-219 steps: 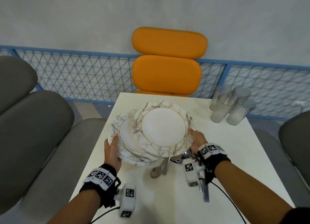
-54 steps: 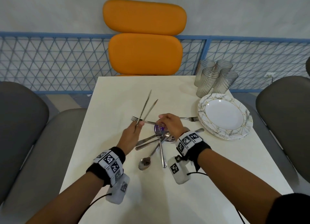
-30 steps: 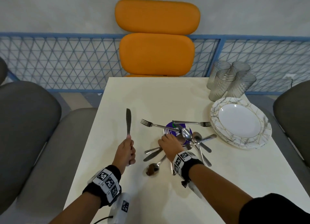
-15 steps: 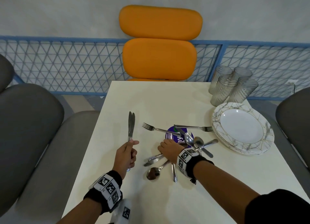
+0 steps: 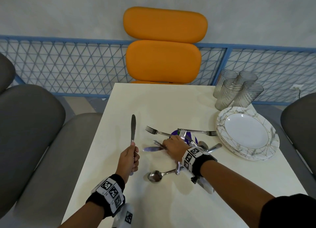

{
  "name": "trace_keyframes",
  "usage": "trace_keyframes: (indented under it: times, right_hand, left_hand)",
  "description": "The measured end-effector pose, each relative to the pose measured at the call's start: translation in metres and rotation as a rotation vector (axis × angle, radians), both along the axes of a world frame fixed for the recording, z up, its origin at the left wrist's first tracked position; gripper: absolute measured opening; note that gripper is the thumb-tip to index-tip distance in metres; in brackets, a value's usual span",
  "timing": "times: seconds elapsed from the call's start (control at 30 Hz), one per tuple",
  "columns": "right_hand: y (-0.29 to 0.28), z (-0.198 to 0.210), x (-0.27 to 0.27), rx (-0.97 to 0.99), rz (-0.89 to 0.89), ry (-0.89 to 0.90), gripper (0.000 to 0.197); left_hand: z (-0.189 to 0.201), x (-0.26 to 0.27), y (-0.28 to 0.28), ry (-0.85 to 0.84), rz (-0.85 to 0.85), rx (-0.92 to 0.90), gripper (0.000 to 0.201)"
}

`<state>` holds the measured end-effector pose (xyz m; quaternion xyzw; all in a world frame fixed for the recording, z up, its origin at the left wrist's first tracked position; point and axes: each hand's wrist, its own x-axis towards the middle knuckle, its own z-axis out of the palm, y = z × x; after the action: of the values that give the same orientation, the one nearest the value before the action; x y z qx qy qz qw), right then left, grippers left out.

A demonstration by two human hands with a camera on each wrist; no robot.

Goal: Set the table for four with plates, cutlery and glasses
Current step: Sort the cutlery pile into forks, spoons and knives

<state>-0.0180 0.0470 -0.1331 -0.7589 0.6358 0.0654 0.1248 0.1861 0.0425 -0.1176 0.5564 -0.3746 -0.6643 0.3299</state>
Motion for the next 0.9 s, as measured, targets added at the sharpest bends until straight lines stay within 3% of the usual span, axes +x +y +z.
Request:
trace_keyframes:
  times: [0.23,0.4,0.63,0.77,0.9]
  right_hand:
    - [-0.003,0.006,-0.002,0.041,-0.049,-0.059,0.035]
    - [-0.008,0.015,-0.001,-0.099,-0.088,-0.03,0.033]
    - [-0.023,0.047,0.015,-0.209,-0.272,-0.194,0.031]
    - [-0.024,0.056,0.046,-0.12,-0.436,-0.395,0.024]
    - [-0.018,0.05,0.064,-0.048,-0.598,-0.648,0.022]
  left_hand:
    - [-0.006,0.0,0.001,-0.054,-0.03,-0.015,0.036]
    - [-0.006,-0.006,0.004,-0.072,-0.054,-0.018,0.035]
    - [-0.003,-0.018,0.003,-0.177,-0.214,-0.047,0.038]
    - [0.002,-0.034,-0.002,-0.193,-0.288,-0.093,0.058]
    - [0.0,-0.045,-0.003,-0.103,-0.376,-0.163,0.081]
